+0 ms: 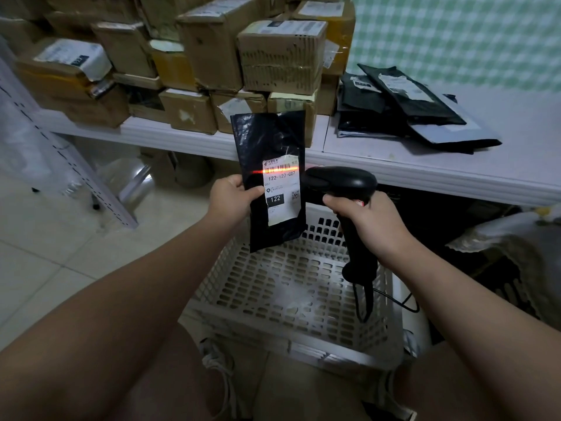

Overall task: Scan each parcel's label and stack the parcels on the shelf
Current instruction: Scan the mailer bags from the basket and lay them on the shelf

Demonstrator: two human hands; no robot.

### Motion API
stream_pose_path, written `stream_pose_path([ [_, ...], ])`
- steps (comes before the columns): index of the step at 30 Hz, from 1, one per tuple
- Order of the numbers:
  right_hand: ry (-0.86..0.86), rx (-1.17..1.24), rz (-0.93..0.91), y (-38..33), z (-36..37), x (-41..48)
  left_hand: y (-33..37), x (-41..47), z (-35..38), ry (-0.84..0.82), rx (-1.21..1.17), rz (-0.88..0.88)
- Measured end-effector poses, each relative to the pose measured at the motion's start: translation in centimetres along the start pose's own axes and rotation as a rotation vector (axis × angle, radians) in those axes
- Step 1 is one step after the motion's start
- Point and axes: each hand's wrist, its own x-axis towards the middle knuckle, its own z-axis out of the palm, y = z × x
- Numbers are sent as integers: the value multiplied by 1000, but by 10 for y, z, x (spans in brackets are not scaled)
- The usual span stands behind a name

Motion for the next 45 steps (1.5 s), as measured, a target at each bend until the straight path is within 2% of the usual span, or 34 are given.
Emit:
stream_pose_path([
  [18,-21,-107,-49,-1,-3,-2,-8,8,0,31,8,0],
  [29,-8,-119,-65,-1,-3,-2,-13,16,-5,95,107,-22],
  [38,-23,-108,-80,-2,-4,-3,-18,21,-7,101,99,-31],
  [41,-18,-23,-73,1,-4,-2,-14,16,-6,54,74,-33],
  [45,-63,171,-57,4,-9,3,3,-4,3,-110,-46,36],
])
